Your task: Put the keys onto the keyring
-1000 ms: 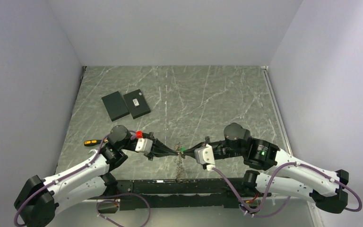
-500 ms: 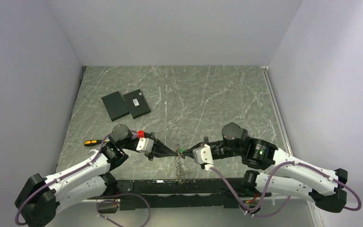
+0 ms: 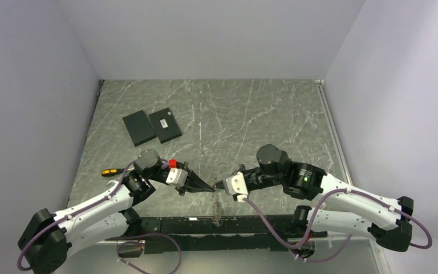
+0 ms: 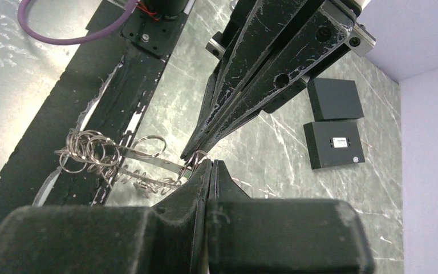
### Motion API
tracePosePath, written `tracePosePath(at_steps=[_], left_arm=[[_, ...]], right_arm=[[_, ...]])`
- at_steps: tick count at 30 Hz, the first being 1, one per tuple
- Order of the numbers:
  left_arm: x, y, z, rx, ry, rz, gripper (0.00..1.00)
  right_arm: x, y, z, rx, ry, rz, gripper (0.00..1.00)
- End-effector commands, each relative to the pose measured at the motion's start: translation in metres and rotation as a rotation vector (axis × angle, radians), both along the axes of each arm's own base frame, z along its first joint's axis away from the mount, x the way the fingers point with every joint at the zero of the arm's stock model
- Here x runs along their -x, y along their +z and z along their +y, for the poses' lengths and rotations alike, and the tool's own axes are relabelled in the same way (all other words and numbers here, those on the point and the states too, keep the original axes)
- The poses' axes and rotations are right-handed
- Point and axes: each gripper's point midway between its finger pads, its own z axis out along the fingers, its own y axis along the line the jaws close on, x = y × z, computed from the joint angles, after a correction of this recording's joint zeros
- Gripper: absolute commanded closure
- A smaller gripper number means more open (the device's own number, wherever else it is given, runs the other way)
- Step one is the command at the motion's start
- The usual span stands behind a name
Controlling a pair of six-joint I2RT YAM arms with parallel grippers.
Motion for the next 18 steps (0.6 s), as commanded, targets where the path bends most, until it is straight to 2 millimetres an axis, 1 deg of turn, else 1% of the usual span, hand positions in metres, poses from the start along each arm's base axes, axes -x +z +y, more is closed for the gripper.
tracePosePath(at_steps=[1, 13, 18], left_arm=[[0.006, 0.03, 0.001, 0.101, -0.009, -0.108, 1.0], [0.003, 0.032, 0.006, 0.171, 0.074, -0.129, 1.0], [0.0, 0.035, 0.011, 0.225, 0.131, -0.119, 1.0]], right_arm=[[-0.002, 0.018, 0.009, -0.018, 0.021, -0.024, 1.0], [0.0, 0.009, 0.022, 0.065, 0.045, 0.058, 1.0], [-0.002, 0.006, 0.021, 0.077, 0.027, 0.064, 0.82]])
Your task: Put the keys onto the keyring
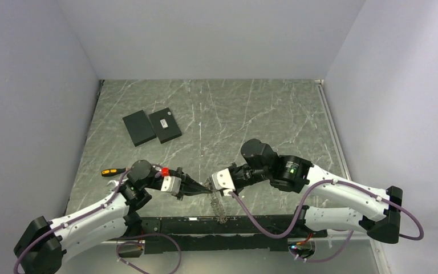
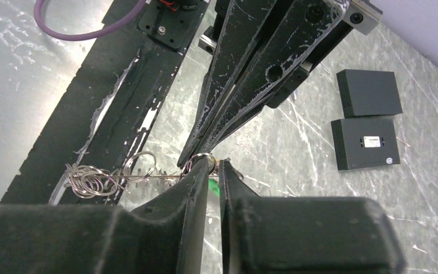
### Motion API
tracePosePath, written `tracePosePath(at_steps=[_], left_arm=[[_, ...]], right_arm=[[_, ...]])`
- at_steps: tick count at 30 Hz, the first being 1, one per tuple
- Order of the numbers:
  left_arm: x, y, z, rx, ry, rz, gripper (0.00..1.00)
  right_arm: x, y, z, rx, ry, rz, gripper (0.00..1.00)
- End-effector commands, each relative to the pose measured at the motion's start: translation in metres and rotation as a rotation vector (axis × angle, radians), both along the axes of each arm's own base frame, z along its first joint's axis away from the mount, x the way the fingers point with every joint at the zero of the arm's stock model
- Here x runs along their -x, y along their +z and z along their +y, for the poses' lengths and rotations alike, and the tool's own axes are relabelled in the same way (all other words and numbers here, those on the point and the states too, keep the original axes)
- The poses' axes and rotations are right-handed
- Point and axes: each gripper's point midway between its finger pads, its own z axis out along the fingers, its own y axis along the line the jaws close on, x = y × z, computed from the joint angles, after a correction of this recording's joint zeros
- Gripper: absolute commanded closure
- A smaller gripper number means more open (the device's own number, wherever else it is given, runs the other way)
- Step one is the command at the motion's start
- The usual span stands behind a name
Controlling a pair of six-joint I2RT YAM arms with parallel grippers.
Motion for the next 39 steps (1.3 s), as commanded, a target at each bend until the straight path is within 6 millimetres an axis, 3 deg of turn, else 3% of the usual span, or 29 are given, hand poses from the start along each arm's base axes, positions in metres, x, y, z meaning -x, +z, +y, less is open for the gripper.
tracePosePath(at_steps=[1, 6, 11, 16, 24, 29, 39], left_arm=[[-0.002, 0.04, 0.004, 0.167, 0.058, -0.081, 1.0], [-0.003, 0.039, 0.005, 0.178, 0.065, -0.084, 1.0], [-0.004, 0.038, 0.005, 0.186, 0.074, -0.087, 1.0], [-0.005, 0.036, 0.005, 0.187, 0.076, -0.087, 1.0], [-0.005, 0.037, 0.005, 0.198, 0.081, -0.095, 1.0], [-0.005, 0.038, 0.006, 0.205, 0.086, -0.099, 1.0], [-0.005, 0.04, 0.007, 0.219, 0.091, -0.108, 1.0]], right_arm=[[-0.001, 0.017, 0.003, -0.033, -0.002, -0.014, 0.81], [-0.007, 0.021, 0.007, -0.041, -0.033, -0.016, 0.69], [-0.03, 0.039, 0.01, -0.105, -0.147, -0.079, 0.59], [-0.047, 0.052, 0.013, -0.151, -0.246, -0.097, 0.4], [-0.068, 0.073, 0.008, -0.201, -0.363, -0.152, 0.34], [-0.063, 0.077, 0.003, -0.187, -0.34, -0.151, 0.32], [-0.037, 0.056, -0.009, -0.058, -0.203, -0.109, 0.21]])
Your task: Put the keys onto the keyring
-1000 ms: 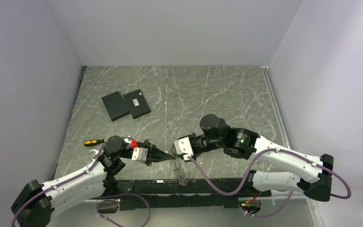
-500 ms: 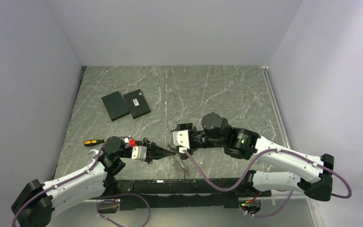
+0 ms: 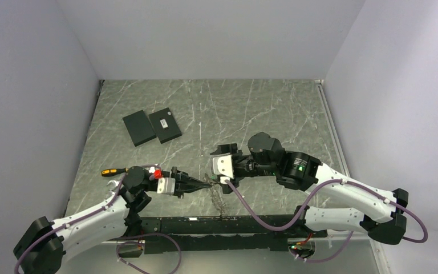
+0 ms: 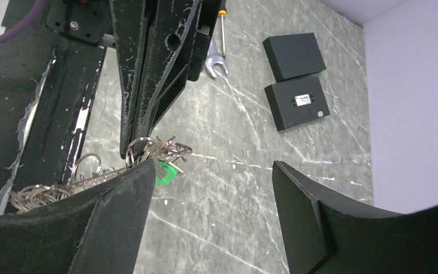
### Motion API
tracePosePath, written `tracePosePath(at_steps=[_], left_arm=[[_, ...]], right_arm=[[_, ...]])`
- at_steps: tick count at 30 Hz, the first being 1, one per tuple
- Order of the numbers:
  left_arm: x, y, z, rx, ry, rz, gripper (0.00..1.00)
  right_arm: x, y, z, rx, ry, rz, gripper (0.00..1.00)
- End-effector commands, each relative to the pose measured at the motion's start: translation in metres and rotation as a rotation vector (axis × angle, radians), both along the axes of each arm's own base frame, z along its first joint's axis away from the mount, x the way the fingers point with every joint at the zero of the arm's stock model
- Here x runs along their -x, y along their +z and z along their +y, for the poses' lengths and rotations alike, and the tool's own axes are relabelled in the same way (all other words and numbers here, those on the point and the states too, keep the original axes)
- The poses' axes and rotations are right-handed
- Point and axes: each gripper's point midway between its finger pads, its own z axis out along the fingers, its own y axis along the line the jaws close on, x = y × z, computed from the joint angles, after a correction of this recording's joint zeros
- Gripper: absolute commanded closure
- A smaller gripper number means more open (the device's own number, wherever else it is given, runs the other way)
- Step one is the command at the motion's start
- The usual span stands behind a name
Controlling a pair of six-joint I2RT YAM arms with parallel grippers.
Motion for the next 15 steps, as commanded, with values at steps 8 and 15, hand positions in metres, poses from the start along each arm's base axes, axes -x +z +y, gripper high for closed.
tracePosePath(at_steps=[8, 15], left_arm=[[0.009, 0.02, 0.006, 0.081, -0.017, -0.027, 1.0], [0.008, 0.021, 0.007, 0.085, -0.004, -0.032, 1.0]], right_arm=[[-0.008, 0.047, -0.007, -0.132, -0.034, -0.076, 0.2], [0.016, 0.055, -0.015, -0.154, 0.087, 0.051, 0.4]])
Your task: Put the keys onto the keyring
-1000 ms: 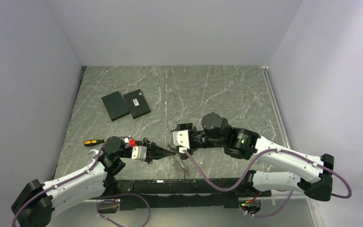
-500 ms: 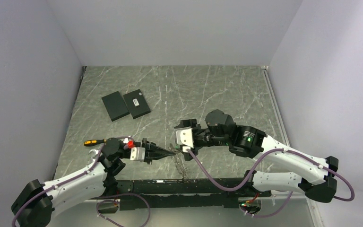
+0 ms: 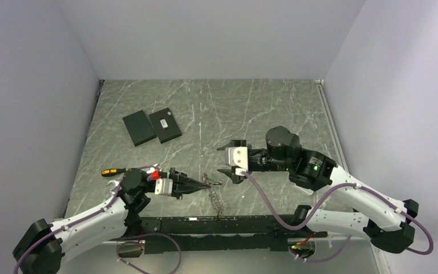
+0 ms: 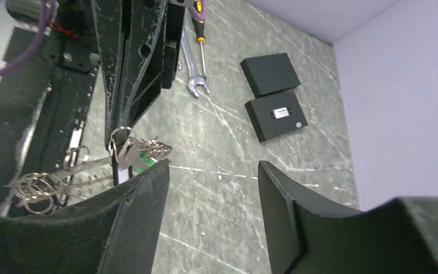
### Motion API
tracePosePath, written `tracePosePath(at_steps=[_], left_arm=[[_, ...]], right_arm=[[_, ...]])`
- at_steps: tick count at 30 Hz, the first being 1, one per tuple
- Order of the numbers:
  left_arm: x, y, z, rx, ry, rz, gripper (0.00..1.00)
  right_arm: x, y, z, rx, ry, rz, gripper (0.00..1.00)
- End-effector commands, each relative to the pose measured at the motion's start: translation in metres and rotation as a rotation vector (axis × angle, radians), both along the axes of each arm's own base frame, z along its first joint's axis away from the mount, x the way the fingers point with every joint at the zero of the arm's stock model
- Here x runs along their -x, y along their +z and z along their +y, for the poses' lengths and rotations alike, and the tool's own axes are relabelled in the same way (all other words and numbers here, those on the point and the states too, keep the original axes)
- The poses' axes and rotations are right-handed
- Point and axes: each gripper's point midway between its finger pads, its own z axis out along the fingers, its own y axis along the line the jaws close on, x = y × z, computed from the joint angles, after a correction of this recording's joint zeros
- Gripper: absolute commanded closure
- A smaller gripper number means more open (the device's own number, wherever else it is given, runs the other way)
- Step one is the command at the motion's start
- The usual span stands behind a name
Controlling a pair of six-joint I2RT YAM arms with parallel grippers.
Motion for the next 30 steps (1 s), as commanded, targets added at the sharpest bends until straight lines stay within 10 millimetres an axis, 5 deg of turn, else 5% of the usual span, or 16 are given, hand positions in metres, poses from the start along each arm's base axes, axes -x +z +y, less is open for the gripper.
tracePosePath(at_steps=[1, 5, 17, 30], left_arm=[[0.003, 0.02, 0.003, 0.069, 0.002, -0.045, 1.0], [0.002, 0.02, 0.003, 0.068, 0.004, -0.045, 1.0], [0.0, 0.018, 0.002, 0.068, 0.012, -0.041, 1.0], [-0.001, 0.017, 0.002, 0.069, 0.019, -0.042, 1.0]], right_arm=[[0.023, 0.017, 0.002, -0.04, 0.118, 0.067, 0.44], [0.036, 0.005, 0.0, -0.008, 0.163, 0.135, 0.63], [0.056, -0.021, 0.002, 0.087, 0.249, 0.285, 0.62], [0.057, -0.024, 0.012, 0.084, 0.273, 0.299, 0.63]])
